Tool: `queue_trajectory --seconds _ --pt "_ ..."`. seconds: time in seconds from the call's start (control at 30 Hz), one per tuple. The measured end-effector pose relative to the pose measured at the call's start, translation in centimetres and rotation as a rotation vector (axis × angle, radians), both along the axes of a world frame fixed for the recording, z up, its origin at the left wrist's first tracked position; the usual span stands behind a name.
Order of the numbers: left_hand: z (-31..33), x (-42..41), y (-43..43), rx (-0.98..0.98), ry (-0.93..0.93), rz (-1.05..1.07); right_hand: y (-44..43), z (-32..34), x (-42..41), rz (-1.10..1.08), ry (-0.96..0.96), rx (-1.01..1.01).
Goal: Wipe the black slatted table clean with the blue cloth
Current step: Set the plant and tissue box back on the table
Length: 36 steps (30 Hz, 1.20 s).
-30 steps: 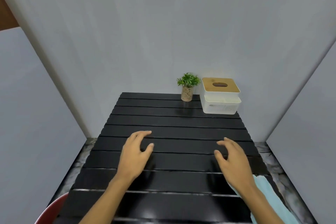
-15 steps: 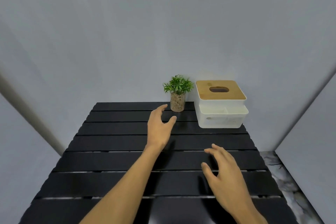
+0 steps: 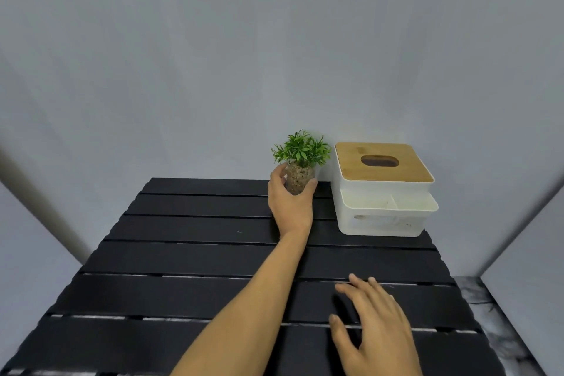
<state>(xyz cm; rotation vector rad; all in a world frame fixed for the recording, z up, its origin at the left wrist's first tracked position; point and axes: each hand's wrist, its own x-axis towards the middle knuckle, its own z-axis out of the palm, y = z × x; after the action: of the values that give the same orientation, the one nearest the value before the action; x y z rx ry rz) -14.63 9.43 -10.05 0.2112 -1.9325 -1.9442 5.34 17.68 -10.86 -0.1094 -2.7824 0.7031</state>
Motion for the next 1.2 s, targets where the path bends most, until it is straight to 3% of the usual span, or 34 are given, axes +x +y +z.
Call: queue_trajectory --seconds 0.27,0.6,0.83,1.2 --pt "0.1 -1.5 0.4 0.045 -0.002 0.044 0.0 -0.5 -0.4 -0.016 0.082 0.041" --pt "0.9 1.4 -5.2 -0.037 -0.015 0.086 -0.1 -0.5 0.3 -0.041 -0.051 0.050" --pt "1.4 6.2 -11.7 -0.048 -0.012 0.120 -1.3 0.5 1.3 0.056 -0.222 0.127" --pt "1.1 11.7 -16.2 -0.046 -0.033 0.126 -3.3 0.5 4.1 0.008 -0.200 0.175"
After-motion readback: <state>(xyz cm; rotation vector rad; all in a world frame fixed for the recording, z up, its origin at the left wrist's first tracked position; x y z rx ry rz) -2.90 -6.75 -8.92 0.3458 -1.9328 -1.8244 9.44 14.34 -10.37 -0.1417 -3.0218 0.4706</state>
